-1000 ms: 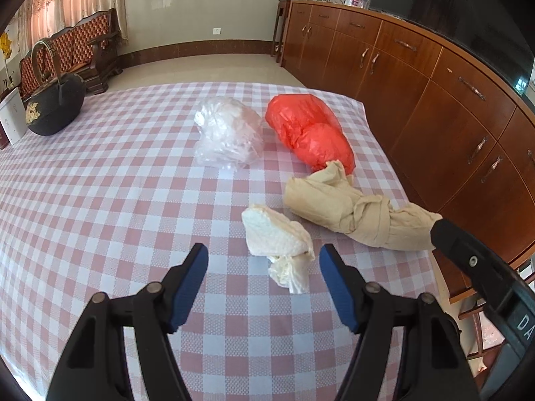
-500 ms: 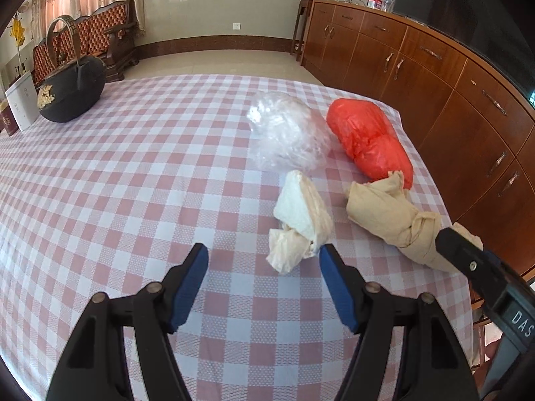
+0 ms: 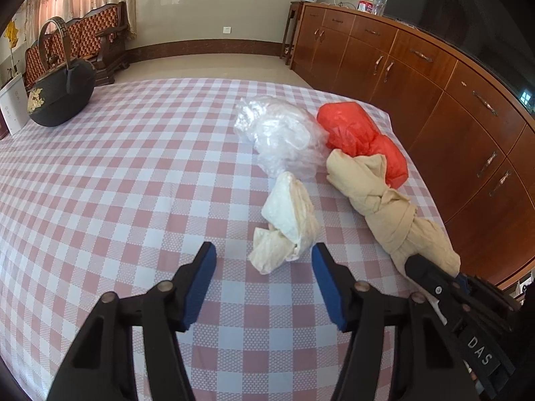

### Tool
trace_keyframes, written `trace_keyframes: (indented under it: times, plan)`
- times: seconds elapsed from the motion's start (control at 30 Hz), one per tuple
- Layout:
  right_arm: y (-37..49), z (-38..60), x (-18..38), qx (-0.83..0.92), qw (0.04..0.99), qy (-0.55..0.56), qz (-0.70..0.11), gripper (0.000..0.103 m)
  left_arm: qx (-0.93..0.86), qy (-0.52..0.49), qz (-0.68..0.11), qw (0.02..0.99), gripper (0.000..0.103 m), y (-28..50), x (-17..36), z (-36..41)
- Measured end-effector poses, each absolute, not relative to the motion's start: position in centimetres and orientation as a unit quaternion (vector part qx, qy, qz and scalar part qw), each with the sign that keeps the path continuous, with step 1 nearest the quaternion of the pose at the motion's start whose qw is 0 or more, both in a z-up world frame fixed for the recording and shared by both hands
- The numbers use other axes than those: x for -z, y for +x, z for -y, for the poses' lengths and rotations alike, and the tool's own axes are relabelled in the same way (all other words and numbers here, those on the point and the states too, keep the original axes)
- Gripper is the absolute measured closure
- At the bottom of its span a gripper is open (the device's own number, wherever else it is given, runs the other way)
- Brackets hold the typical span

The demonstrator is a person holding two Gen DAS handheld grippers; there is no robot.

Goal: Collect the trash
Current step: 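Grasp the beige cloth with the right tool while the left tool grasps the white tissue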

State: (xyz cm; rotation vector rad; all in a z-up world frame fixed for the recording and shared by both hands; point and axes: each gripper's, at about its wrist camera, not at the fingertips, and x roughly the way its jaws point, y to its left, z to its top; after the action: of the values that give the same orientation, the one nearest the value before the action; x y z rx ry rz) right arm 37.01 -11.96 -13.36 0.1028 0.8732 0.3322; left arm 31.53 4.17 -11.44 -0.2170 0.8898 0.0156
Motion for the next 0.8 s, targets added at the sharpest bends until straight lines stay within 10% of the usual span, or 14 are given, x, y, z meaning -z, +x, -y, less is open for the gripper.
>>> trace_keyframes:
  times: [0.2,0.4,0.67,0.8]
  plan:
    - [35.4,12.3,12.7,-0.169,0.894,0.068,-0.409,0.090,-0.009,-0.103,-0.427,0.898,0.092,31.6,11.7,-3.9]
    - [33.8,12.6,11.3,-0.174,0.900,0.077,-0.393,0.090,-0.008,-0.124,-0.417,0.900,0.097,30.5,11.5,-5.0]
    - [32.1,13.0,9.9,-0.179,0.903,0.082,-0.382,0.090,-0.009,-0.124,-0.413,0.902,0.094,29.9,10.6,-5.5]
    - [32.2,13.2,9.8,-0.176,0.904,0.089,-0.379,0.090,-0.013,-0.126,-0.415,0.901,0.054,31.0,10.5,-5.3]
